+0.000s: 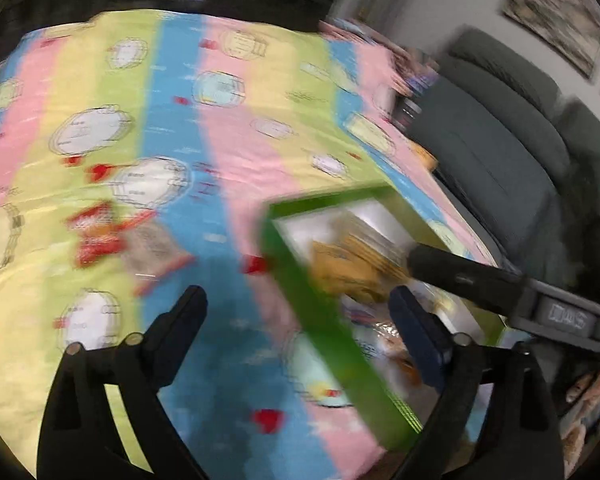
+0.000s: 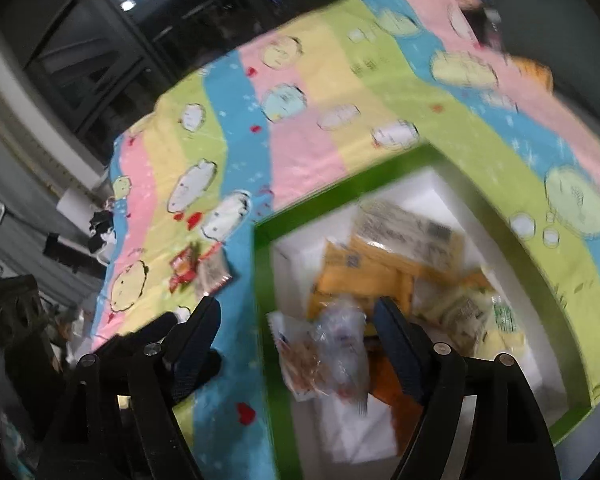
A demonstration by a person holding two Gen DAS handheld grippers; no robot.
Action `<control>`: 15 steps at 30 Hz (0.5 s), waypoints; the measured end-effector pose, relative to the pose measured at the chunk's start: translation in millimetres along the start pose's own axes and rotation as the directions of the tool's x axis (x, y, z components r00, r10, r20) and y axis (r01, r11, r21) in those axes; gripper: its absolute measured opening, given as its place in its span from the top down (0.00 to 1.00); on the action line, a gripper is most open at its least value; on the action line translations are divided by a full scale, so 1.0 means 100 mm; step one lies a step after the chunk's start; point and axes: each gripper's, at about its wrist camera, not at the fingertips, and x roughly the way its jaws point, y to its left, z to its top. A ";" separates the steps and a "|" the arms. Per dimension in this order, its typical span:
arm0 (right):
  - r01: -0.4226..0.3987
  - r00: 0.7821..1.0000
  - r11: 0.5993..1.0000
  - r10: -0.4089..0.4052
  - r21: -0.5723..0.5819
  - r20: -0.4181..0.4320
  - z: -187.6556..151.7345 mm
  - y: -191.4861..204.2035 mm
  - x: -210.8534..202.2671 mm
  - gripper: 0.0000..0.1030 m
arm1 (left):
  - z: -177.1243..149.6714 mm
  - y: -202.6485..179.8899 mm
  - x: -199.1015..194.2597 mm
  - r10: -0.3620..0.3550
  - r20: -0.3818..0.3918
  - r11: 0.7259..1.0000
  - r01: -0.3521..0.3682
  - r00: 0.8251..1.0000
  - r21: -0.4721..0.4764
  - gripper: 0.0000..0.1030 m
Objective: Organize snacks
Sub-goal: 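Open the right gripper to drop the peanut bag into the box, then move the right gripper to the clear bread bag with red edge and grasp it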
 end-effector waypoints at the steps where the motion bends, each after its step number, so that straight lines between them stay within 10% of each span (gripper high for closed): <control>1: -0.011 1.000 1.000 0.011 -0.024 0.007 0.04 0.13 -0.01 0.21 | 0.03 0.15 -0.07 0.015 0.018 0.999 -0.015 1.000 -0.035 0.05; 8: -0.164 0.984 0.980 0.154 -0.112 -0.094 0.26 0.84 0.42 0.20 | 0.16 1.13 -0.27 0.165 0.039 0.963 -0.153 0.986 -0.222 0.05; 15: -0.128 0.952 0.984 0.086 -0.126 -0.293 0.42 1.27 1.60 0.20 | 0.09 1.42 0.37 0.077 -0.097 0.951 -0.102 0.992 -0.291 0.23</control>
